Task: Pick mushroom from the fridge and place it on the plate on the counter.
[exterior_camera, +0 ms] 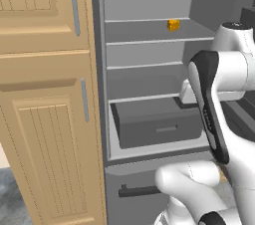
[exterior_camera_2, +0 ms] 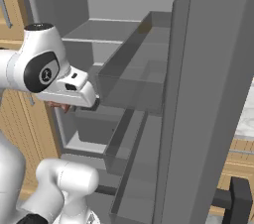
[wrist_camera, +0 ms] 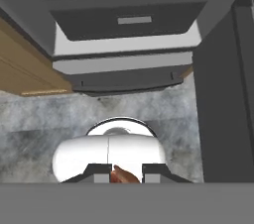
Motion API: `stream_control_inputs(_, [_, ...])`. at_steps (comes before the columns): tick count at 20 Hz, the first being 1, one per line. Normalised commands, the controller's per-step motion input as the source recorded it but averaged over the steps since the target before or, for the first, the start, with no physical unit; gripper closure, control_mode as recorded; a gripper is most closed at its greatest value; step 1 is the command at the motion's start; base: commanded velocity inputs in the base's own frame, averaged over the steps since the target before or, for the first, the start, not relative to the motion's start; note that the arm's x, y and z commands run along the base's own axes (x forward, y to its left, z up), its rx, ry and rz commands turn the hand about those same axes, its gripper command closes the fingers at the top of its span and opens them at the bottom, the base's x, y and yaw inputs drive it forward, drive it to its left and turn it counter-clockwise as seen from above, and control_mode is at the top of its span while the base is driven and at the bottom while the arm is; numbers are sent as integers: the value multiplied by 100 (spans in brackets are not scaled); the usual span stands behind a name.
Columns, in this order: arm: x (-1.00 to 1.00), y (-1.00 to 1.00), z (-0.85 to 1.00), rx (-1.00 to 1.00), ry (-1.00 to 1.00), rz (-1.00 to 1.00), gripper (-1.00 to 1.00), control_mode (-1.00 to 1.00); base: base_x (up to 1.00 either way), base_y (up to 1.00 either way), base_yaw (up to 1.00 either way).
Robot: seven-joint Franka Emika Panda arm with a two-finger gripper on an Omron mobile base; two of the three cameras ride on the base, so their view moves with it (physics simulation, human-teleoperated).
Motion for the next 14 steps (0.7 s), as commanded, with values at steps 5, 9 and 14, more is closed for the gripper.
stream_control_inputs(5, [0, 0, 0, 0, 0, 0, 100, 100, -86, 8, 3])
stream_control_inputs(9, [0, 0, 0, 0, 0, 0, 100, 100, -100, 28, -1])
stream_control_inputs(14, [0, 0, 0, 0, 0, 0, 100, 100, -82, 58, -19])
